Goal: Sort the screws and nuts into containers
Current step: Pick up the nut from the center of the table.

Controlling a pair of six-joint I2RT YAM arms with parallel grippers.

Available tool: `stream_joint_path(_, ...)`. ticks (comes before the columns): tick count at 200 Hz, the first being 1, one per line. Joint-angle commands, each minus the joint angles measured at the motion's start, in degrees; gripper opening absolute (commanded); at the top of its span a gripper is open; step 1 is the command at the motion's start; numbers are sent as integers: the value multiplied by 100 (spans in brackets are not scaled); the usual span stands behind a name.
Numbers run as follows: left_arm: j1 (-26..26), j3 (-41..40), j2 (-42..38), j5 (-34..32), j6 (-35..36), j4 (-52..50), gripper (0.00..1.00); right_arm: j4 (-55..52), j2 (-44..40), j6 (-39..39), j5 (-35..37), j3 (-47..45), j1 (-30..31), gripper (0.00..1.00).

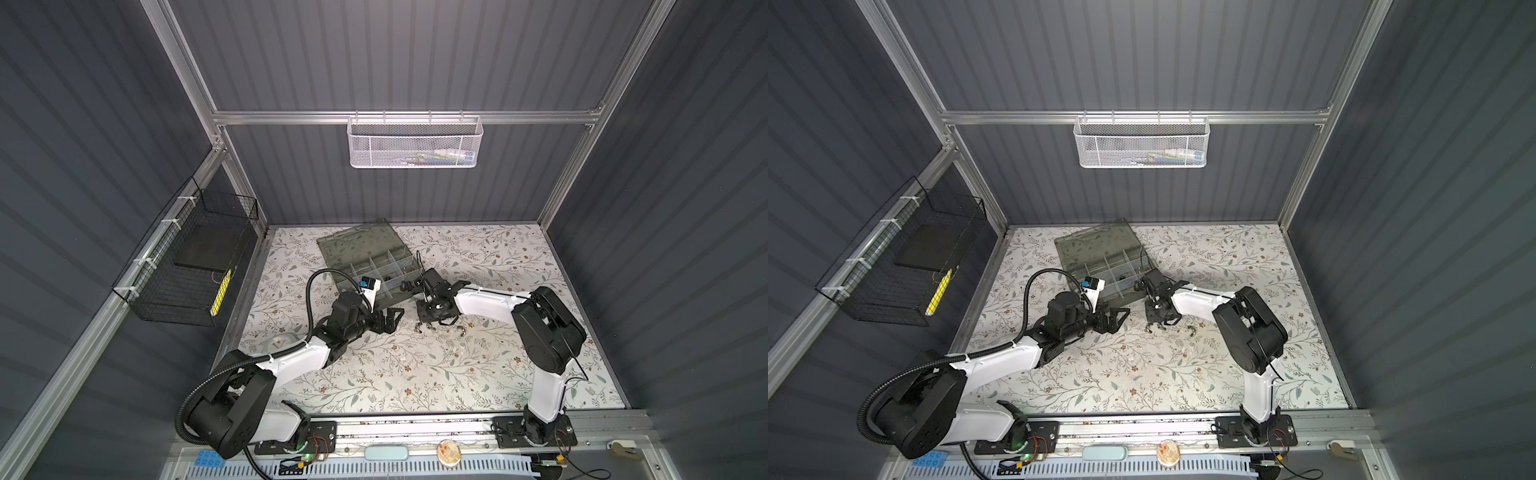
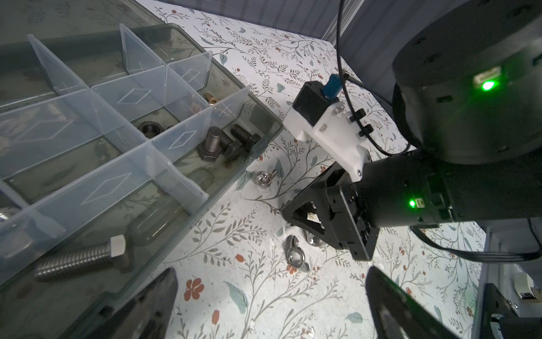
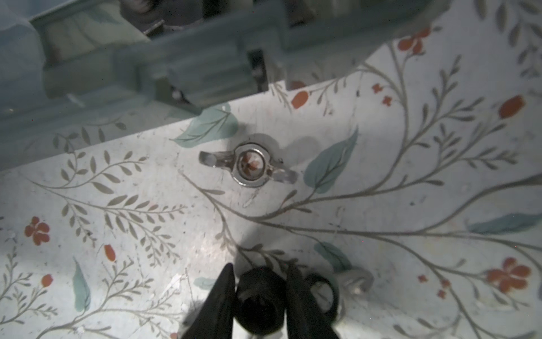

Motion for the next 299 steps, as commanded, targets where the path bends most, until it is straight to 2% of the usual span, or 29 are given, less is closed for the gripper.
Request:
stream_joint_path(1, -39, 95, 12, 13, 1, -1, 100, -319, -75, -92, 313, -158, 13, 29)
stream_joint_path(126, -39, 92, -31, -30, 16, -40, 100, -191, -825, -80, 144, -1086, -790, 27)
stream_joint_path(255, -31, 104, -29, -355, -102, -201, 100, 611, -1557, 516, -1455, -1090, -983, 26)
stream_joint_path(299, 295, -101, -183, -166, -447, 77, 100, 1150, -1729, 805, -2001, -897, -978, 27)
